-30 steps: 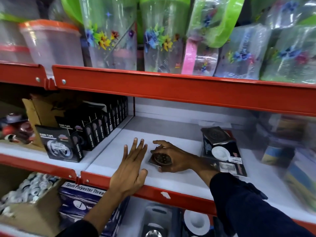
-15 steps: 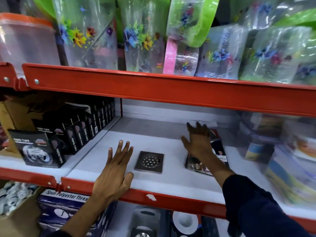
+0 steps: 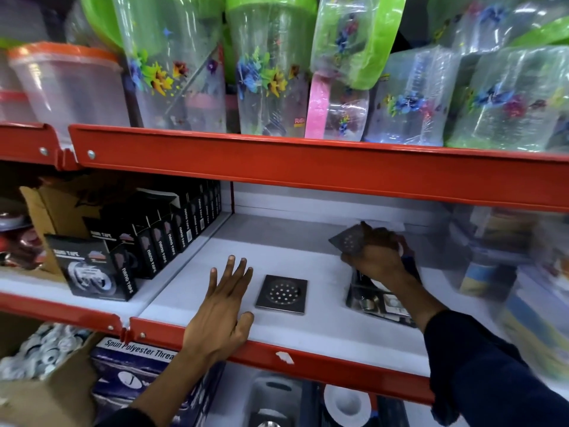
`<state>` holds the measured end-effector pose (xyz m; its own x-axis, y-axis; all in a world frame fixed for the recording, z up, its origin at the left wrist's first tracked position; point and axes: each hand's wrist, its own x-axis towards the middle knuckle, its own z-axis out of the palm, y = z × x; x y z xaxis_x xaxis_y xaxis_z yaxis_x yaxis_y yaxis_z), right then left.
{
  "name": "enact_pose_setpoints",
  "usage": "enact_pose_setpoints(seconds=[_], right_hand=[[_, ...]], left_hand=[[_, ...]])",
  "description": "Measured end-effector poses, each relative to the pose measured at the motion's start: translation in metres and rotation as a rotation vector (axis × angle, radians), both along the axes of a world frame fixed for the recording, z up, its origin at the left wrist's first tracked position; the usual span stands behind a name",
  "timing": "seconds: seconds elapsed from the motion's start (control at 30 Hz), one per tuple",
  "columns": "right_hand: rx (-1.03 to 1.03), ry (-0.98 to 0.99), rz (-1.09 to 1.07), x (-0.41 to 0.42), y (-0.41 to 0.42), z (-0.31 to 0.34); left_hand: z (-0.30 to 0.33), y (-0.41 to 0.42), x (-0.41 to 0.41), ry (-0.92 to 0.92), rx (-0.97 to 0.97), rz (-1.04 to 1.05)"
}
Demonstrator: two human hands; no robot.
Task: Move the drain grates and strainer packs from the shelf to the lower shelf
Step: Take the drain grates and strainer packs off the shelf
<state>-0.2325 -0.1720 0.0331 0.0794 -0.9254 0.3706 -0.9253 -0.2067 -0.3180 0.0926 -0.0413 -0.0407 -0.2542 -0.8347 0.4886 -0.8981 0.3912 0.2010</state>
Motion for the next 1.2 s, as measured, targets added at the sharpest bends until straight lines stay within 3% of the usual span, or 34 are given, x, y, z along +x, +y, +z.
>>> enact_pose_setpoints(seconds=[0.07, 0.17, 0.43, 0.67, 0.83, 0.93, 1.1, 1.2], right_hand=[[-0.04, -0.073, 0.317, 0.021, 0.013, -0.002], [0.177, 0.001, 0.567, 0.054, 0.027, -0.014], [0.426, 0.141, 0.592, 0.091, 0.026, -0.041], [0.328, 0.19, 0.604, 0.087, 0.046, -0.046], [0.034, 0.303, 0.444, 0.065, 0.077, -0.045], [-0.038, 0.311, 0.286, 0.044, 0.093, -0.046], [-0.042, 0.091, -0.018, -0.002, 0.11, -0.052], [0.072, -0.084, -0.195, -0.034, 0.11, -0.051]], left_hand=[[0.0, -0.001, 0.0, -0.002, 0.002, 0.004], [-0.001, 0.0, 0.0, -0.011, 0.004, 0.012], [-0.002, -0.001, 0.001, -0.026, 0.029, 0.03], [0.001, -0.001, 0.001, -0.066, 0.058, 0.057], [0.0, 0.001, 0.002, -0.18, 0.079, 0.059], [0.004, -0.001, -0.007, -0.202, 0.101, 0.043], [0.023, -0.013, -0.078, -0.088, 0.188, -0.125], [0.031, -0.028, -0.133, 0.083, 0.387, -0.194]])
